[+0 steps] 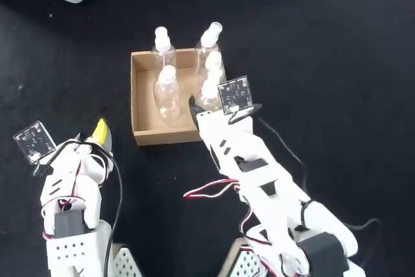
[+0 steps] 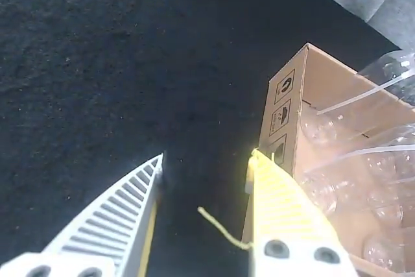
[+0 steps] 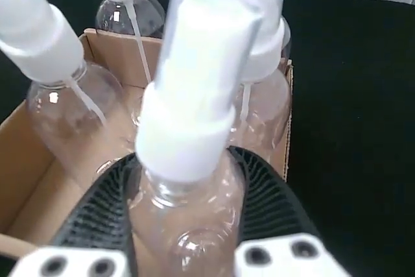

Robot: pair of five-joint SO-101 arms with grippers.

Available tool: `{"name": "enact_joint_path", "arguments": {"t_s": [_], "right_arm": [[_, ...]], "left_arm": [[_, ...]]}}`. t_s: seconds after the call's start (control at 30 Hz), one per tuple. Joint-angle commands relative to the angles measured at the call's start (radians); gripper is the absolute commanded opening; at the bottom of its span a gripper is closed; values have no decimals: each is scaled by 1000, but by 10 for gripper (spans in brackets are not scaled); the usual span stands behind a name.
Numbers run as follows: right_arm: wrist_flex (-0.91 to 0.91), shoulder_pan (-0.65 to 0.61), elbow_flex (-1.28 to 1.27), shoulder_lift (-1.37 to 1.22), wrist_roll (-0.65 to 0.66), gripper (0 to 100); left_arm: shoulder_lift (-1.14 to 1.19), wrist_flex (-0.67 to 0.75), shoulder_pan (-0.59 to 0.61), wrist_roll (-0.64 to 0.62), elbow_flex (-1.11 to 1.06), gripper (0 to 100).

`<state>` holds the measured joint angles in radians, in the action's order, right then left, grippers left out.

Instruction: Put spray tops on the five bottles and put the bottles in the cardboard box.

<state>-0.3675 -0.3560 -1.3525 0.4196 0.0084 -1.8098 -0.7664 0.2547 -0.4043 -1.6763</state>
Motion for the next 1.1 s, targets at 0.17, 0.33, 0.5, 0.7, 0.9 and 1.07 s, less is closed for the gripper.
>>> {"name": "enact_joint_path", "arguments": {"t_s": [0.17,0.33,0.5,0.7,0.9,1.07], "right_arm": [[-26,21,1,1,8,120],[-26,21,1,1,9,122],[-26,21,1,1,9,122],[-26,21,-12,2,11,210],[-26,17,-18,4,11,342],[-26,17,-19,5,11,345]], "left_arm": [[-14,-6,5,3,-25,191],[-14,-6,4,3,-25,191],[-14,-6,4,3,-25,191],[-14,-6,4,3,-25,191],[-14,-6,4,3,-25,191],[-14,-8,4,3,-25,191]]}}
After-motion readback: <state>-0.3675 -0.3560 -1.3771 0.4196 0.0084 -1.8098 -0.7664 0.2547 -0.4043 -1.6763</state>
